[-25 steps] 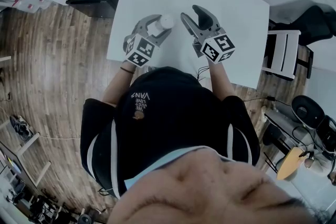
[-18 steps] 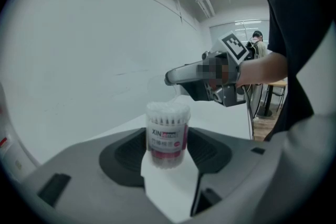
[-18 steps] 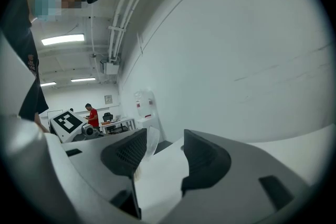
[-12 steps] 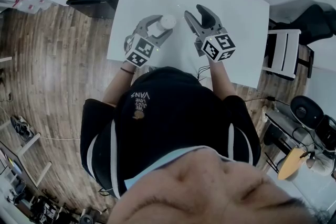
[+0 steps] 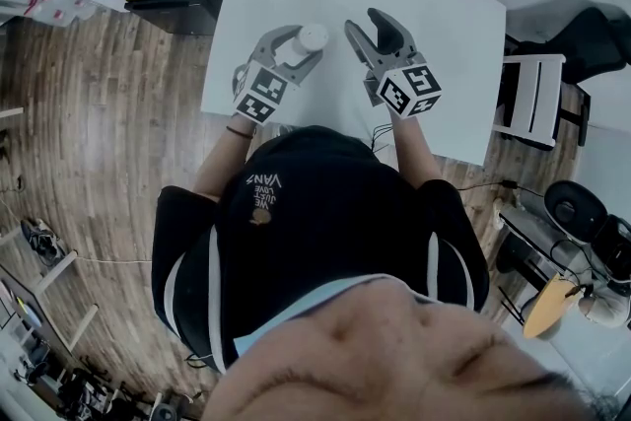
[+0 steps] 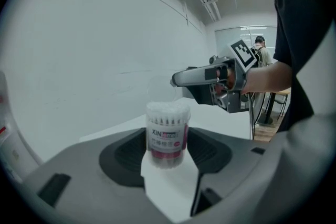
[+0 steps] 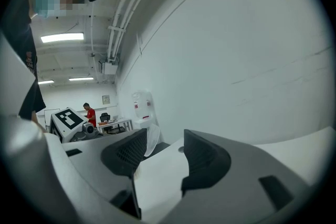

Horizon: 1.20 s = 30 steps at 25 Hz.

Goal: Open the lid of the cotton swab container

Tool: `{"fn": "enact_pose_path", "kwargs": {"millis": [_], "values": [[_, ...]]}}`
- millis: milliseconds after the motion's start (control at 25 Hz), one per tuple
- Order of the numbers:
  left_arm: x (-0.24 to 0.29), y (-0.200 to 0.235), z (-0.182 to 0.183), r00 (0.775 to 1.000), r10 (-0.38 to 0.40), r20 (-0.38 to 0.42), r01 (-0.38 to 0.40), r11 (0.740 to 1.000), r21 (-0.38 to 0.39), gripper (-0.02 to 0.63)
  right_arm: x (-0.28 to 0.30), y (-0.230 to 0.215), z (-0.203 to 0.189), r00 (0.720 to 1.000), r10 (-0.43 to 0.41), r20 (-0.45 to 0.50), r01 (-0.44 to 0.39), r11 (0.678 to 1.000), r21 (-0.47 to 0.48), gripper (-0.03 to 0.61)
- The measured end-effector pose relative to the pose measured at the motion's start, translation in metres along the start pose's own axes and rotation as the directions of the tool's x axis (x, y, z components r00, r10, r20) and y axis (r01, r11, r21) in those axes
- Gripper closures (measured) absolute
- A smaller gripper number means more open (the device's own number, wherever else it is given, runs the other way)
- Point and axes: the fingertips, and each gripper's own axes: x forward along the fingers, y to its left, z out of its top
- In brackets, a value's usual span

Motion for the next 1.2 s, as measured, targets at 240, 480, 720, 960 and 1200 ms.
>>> {"fn": "enact_pose_path", "kwargs": {"millis": [240,480,720,960,1200], "values": [[-0.003,0.006,0.006,1.000,0.014,0.017,-0.013,1.000,-0.013,0.364,-0.002,0.005,-0.002,1.000,-0.005,-0.006,0.005,1.000,-0.023,0.350],[-0.007,0.014,0.013,0.998,0.035,0.045,-0.033,0.998,-0.045,0.364,-0.002,0.012,-0.004,1.000,-0.007,-0.014,0.006,0.998,-0.055,0.350],[-0.016,0.023,0.024,0.995,0.056,0.085,-0.050,0.996,-0.069,0.364,0.000,0.020,-0.006,1.000,-0.003,-0.027,0.000,0.995,-0.095,0.350],[-0.022,0.028,0.032,0.990,0.069,0.122,-0.058,0.994,-0.089,0.364,0.000,0.026,-0.011,0.999,-0.001,-0.039,-0.004,0.993,-0.119,0.354],[-0.028,0.030,0.036,0.986,0.078,0.147,-0.062,0.992,-0.111,0.364,-0.004,0.028,-0.015,0.999,-0.013,-0.041,0.008,0.991,-0.135,0.394]]}}
